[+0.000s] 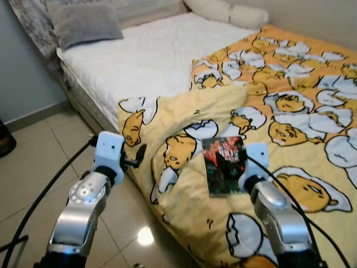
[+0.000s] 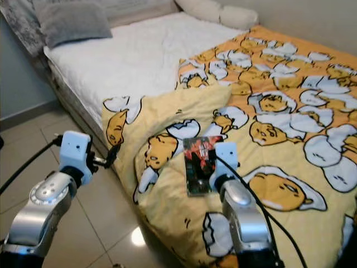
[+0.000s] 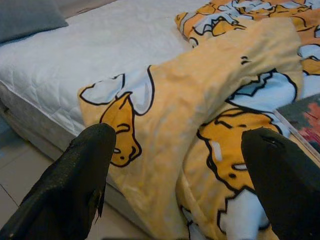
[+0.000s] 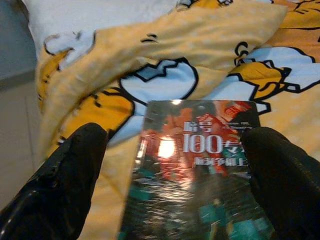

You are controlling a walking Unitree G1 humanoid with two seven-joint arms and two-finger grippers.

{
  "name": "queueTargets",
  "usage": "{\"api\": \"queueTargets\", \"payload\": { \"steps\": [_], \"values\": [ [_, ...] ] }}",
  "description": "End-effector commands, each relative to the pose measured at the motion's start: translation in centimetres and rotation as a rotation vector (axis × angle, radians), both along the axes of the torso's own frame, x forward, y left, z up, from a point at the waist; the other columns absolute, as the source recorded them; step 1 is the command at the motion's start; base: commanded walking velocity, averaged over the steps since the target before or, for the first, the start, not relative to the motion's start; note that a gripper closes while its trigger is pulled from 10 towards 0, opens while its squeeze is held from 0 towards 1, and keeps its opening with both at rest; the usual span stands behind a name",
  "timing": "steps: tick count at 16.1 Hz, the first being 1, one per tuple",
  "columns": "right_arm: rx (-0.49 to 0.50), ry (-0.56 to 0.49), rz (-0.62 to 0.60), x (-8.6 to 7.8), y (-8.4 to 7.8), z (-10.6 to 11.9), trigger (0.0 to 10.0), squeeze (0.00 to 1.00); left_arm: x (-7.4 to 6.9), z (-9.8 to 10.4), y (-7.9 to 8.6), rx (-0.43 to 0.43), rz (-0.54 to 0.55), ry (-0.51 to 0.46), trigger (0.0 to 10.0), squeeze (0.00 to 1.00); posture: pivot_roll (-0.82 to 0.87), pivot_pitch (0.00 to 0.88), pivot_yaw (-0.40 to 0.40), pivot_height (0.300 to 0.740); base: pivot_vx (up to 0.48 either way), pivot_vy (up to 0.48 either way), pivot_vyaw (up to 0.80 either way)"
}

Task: Clean up the room

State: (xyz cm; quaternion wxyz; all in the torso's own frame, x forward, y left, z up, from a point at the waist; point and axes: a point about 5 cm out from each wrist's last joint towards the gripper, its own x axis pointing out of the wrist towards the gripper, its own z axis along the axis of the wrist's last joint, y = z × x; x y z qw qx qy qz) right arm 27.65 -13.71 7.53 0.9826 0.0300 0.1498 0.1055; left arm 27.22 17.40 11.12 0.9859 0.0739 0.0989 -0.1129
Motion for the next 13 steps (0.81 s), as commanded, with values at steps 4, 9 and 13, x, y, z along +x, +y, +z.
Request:
{"api": "queueTargets", "payload": {
  "steps": [4, 9, 13],
  "values": [
    [0.057, 0.036, -0.039, 0.7, -0.4, 0.1, 10.0, 0.0, -1.5, -1.6, -1.4, 0.005, -0.209, 0.146, 10.0, 0.0, -0.04, 0.0, 0.01, 0.74, 0.0, 0.0, 0.0],
    [0.048, 0.091, -0.18, 0.9, -2.6, -0.6, 10.0, 1.0, -1.9, -1.2, -1.5, -0.026, -0.291, 0.157, 10.0, 0.0, -0.03, 0.0, 0.008, 0.74, 0.0, 0.0, 0.0],
    [0.071, 0.14, -0.133, 0.2, -1.7, -1.6, 10.0, 1.0, -2.5, -0.9, -1.6, -0.051, -0.347, 0.176, 10.0, 0.0, 0.0, 0.0, -0.003, 0.74, 0.0, 0.0, 0.0]
  ]
}}
